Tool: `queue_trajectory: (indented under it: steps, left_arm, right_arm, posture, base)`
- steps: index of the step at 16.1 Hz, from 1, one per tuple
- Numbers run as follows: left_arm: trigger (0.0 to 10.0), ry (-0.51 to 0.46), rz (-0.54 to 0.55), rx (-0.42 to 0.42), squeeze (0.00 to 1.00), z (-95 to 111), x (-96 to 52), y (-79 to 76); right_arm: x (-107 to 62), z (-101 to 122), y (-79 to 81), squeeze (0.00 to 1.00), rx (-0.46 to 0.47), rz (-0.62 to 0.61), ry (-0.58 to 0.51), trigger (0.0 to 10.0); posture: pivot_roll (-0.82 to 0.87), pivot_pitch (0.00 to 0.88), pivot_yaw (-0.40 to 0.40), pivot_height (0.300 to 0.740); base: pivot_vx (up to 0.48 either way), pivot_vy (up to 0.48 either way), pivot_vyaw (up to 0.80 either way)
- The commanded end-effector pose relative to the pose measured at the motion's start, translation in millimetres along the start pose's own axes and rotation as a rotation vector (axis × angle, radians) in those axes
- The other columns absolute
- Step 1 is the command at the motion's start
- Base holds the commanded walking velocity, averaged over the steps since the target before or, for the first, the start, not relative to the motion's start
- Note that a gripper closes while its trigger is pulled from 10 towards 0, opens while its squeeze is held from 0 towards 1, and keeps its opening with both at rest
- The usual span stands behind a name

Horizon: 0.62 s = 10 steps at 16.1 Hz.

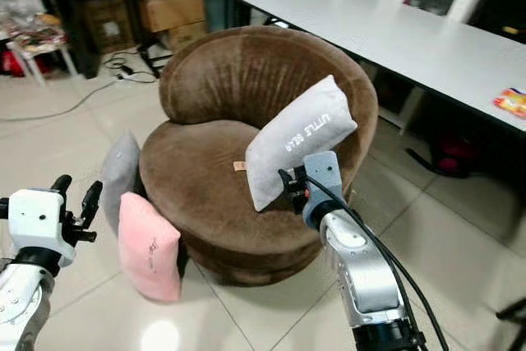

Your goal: Move the pillow to the sofa from floor

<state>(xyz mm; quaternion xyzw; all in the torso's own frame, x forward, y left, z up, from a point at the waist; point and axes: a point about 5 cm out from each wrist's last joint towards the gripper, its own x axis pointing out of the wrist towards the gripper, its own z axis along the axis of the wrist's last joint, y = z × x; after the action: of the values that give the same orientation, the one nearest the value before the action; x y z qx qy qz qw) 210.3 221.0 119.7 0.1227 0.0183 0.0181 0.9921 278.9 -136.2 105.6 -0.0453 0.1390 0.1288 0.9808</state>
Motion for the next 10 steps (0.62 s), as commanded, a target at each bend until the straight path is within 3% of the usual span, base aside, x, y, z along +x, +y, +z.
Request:
queue_trajectory:
  steps: [1, 10]
  left_arm:
    - [10.0, -0.003, 0.002, 0.008, 0.0, 0.5, 0.4, -0.4]
    - [10.0, 0.004, -0.008, -0.001, 0.0, -2.1, 4.1, -5.4]
  right_arm:
    - [-0.5, 0.5, -0.1, 0.0, -0.006, 0.008, 0.009, 10.0]
    - [-2.3, 2.3, -2.4, 0.0, -0.042, 0.029, 0.01, 10.0]
  posture:
    - [0.02, 0.0, -0.018, 0.74]
    - [0.01, 0.0, -0.017, 0.74]
  base:
    - [0.0, 0.42, 0.0]
    - [0.0, 0.434, 0.0]
